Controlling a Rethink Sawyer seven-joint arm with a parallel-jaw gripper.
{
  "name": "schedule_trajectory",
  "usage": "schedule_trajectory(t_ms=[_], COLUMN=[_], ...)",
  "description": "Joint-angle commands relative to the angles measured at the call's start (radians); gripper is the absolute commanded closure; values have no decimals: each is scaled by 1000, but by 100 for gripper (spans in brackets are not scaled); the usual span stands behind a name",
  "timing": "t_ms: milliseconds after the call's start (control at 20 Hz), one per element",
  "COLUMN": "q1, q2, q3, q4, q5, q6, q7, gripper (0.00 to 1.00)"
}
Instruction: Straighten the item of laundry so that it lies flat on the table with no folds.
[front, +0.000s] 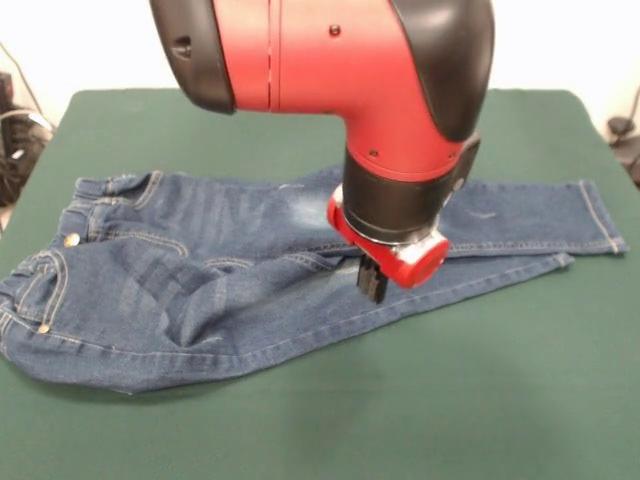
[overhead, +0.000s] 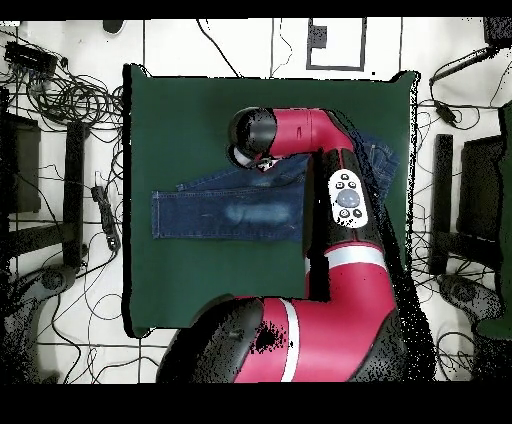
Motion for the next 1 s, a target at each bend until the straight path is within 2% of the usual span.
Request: schedule_trajectory(t_ms=[50, 250, 450, 650, 800, 1000], q1=[10, -14, -7, -3, 11, 60], q2=[5, 24, 39, 66, 105, 133], q3=[13, 39, 26, 26, 30, 9], q4=[154, 189, 194, 194, 156, 79], q5=[37, 53, 54, 44, 39, 45], q6=[-66, -118, -104, -164, -214, -139], q7=[23, 7, 12, 17, 34, 63], gripper=[100, 100, 100, 100, 100, 100])
